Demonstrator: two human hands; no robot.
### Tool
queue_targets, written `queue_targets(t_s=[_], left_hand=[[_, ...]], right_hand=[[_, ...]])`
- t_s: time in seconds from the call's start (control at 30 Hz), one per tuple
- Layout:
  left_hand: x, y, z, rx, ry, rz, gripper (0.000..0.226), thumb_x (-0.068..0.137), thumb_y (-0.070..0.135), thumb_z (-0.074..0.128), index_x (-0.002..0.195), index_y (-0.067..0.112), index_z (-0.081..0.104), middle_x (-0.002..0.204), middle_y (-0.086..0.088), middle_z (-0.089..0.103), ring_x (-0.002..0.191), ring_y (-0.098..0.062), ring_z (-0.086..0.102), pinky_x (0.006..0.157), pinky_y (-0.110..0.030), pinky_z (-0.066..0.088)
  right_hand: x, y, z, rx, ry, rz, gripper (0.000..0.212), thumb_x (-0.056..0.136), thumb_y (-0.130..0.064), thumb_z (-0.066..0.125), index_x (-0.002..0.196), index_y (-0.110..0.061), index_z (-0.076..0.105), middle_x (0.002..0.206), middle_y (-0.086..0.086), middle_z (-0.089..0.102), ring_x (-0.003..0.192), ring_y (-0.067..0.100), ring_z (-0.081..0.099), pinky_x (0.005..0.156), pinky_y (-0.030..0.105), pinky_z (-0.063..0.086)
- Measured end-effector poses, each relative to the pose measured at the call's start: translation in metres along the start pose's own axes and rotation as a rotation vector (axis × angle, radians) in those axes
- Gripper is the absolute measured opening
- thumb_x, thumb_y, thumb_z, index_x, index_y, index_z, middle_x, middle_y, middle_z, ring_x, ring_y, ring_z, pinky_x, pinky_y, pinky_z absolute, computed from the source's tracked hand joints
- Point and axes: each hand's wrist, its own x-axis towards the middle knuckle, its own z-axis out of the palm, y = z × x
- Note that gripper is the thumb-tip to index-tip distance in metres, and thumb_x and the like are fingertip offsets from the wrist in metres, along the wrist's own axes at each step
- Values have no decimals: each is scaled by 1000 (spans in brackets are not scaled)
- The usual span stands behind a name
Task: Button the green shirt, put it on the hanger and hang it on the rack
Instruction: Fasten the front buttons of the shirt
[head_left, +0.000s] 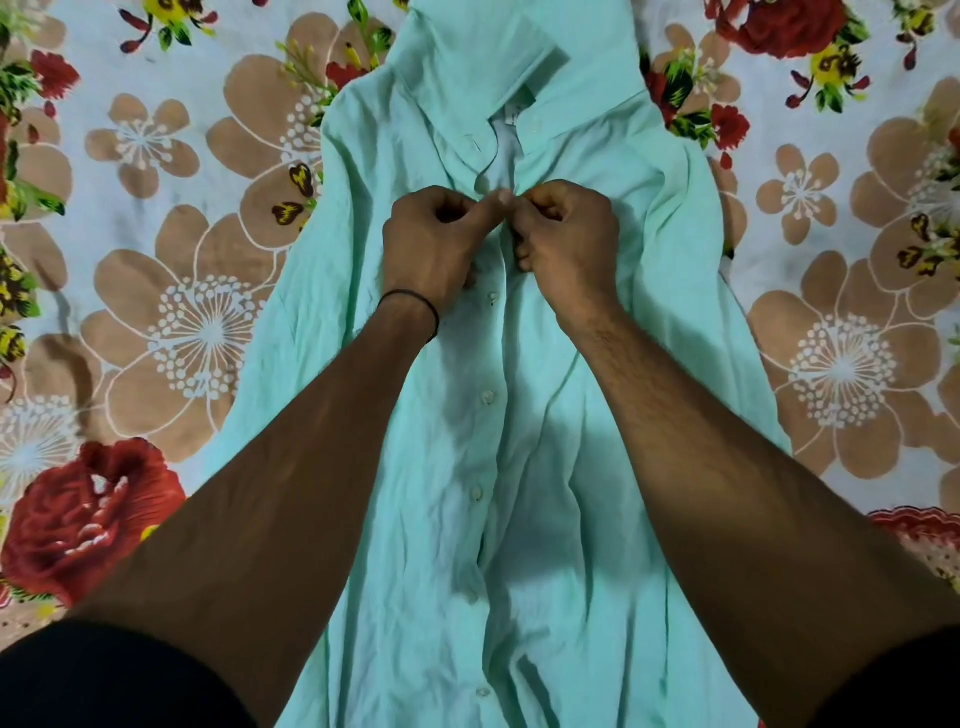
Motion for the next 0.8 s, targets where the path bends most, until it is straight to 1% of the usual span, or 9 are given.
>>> queue_targets(t_s=[0.1,0.2,0.3,0.4,0.47,0.5,0.57,0.67,0.8], left_hand=[[4,-2,-3,-11,-6,-15,24,89,18,64,74,0,60,59,-12,55,39,-18,49,38,-16,33],[4,-2,-7,-76,-38,-28,22,91,13,60,78,-5,60,64,-18,53,38,-21,48,38,-16,30],[4,-2,-8,-127,-42,-54,17,92,13,57,78,3,59,67,-18,52,39,-23,48,37,-20,28],[4,2,-4,-149,-19,-84,38,92,33,60,80,-3,63,60,-11,54,41,-24,49,38,-21,31],[3,7,1,-95,11,-93,60,80,57,71,75,-2,61,56,-6,53,45,-23,51,40,-22,36],[4,7,3,-53,32,-85,60,73,61,75,70,4,58,55,-3,52,47,-21,51,42,-23,39],[4,4,6,-6,60,-50,45,72,51,79,66,13,55,54,2,52,49,-19,51,47,-26,44],[7,-3,5,-27,61,-25,28,83,26,68,69,10,49,60,-8,47,48,-22,43,47,-28,41],[4,-7,0,-63,-8,-2,21,92,15,58,75,6,48,69,-19,47,47,-23,43,40,-20,34]], right_hand=[[2,-2,2,4,5,21,18,85,-22,71,71,-12,66,55,-5,61,51,14,57,63,47,59],[3,-3,3,21,-1,49,19,86,-19,70,68,-15,64,55,-8,60,51,12,55,63,42,58],[0,-5,0,140,-41,95,20,87,-14,69,74,1,64,57,2,55,50,16,48,53,33,47],[-5,-6,-6,226,-92,107,18,90,-9,67,85,8,65,64,10,51,53,16,46,50,26,43],[-6,-5,-10,235,-121,98,19,93,-10,64,88,9,66,65,11,51,57,18,47,51,25,45],[-6,-5,-11,235,-135,101,21,93,-11,63,90,10,66,67,11,52,58,19,48,52,24,46],[-5,-5,-12,221,-155,108,19,93,-12,64,90,6,68,67,10,53,59,18,50,53,25,47],[-3,-7,-13,212,-169,113,9,91,-11,66,85,-5,69,66,7,54,57,17,51,54,26,48],[-3,-7,-12,219,-168,118,12,92,-10,66,89,1,70,68,10,54,59,19,50,53,26,48]])
